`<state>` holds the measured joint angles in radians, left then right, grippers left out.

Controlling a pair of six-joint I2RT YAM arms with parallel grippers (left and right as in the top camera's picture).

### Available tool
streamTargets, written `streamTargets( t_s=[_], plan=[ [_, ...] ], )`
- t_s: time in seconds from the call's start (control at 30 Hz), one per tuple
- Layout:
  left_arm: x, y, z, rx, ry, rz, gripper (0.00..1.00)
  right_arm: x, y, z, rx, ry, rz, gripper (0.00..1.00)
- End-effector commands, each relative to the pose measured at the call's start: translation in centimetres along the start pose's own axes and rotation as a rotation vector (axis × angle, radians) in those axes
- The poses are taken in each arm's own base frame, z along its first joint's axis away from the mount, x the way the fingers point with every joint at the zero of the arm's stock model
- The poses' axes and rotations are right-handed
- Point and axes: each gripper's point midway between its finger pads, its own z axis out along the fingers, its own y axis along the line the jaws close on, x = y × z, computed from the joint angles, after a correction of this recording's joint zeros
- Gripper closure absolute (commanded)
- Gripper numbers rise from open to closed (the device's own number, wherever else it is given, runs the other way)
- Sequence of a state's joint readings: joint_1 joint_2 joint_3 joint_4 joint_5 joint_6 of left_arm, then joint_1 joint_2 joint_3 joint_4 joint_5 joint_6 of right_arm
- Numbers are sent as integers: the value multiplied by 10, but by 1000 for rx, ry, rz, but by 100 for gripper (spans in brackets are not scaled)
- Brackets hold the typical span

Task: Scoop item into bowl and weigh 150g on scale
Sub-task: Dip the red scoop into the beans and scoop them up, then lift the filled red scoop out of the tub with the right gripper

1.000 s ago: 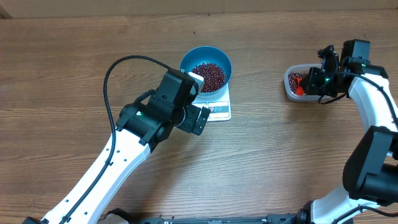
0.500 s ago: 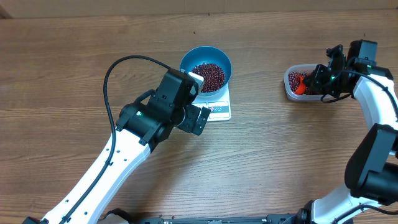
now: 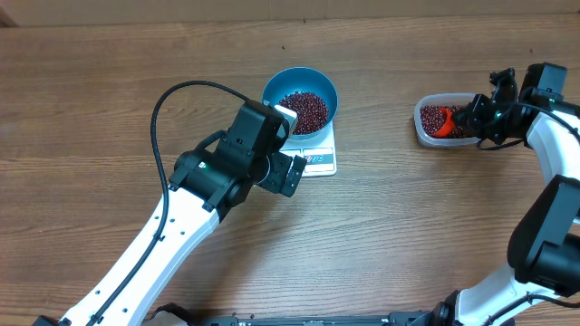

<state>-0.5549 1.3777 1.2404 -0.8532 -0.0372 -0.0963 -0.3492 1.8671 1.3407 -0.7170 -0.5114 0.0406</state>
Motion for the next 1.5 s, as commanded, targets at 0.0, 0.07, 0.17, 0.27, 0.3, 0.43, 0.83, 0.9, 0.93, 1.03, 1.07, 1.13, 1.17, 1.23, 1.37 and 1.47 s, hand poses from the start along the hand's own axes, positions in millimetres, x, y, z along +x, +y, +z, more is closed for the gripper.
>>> streamTargets(
  t_s=[0.0,0.07,0.17,0.27,0.3,0.43,0.83,0.9,0.93,1.03,1.07,1.13,1.17,1.23,1.37,1.47],
  plan=[
    [-3,-2,0,6,-4,24,0,8,4,16,-82,48,11,96],
    [-3,-2,0,6,-4,24,0,13,9,21,-133,71,24,96],
    [-3,-2,0,6,-4,24,0,15,10,23,-151,82,21,96],
    [-3,-2,0,6,-4,24,0,16,17,22,-188,86,6,96],
    [-3,-2,0,6,-4,24,1,17,17,22,-191,88,6,96],
    [-3,-2,0,6,-4,24,0,17,17,21,-194,90,8,96],
    [-3,-2,0,6,-4,24,0,3,3,-3,-303,28,60,96],
    [-3,-2,0,6,-4,24,0,-1,1,-10,-340,8,75,96],
    [-3,-2,0,6,-4,24,0,-3,-1,-13,-353,-1,84,96],
    [-3,-2,0,6,-4,24,0,-7,-11,-22,-365,-26,110,96],
    [-3,-2,0,6,-4,24,0,-8,-12,-25,-382,-35,111,96],
    [-3,-2,0,6,-4,24,0,-11,-10,-35,-444,-58,93,96],
    [-3,-2,0,6,-4,24,1,-11,-9,-39,-470,-65,93,96],
    [-3,-2,0,6,-4,24,0,-14,-7,-48,-524,-84,104,96],
    [-3,-2,0,6,-4,24,0,-16,-4,-57,-586,-101,112,96],
    [-3,-2,0,6,-4,24,0,-18,-1,-62,-620,-109,115,96]
  ],
)
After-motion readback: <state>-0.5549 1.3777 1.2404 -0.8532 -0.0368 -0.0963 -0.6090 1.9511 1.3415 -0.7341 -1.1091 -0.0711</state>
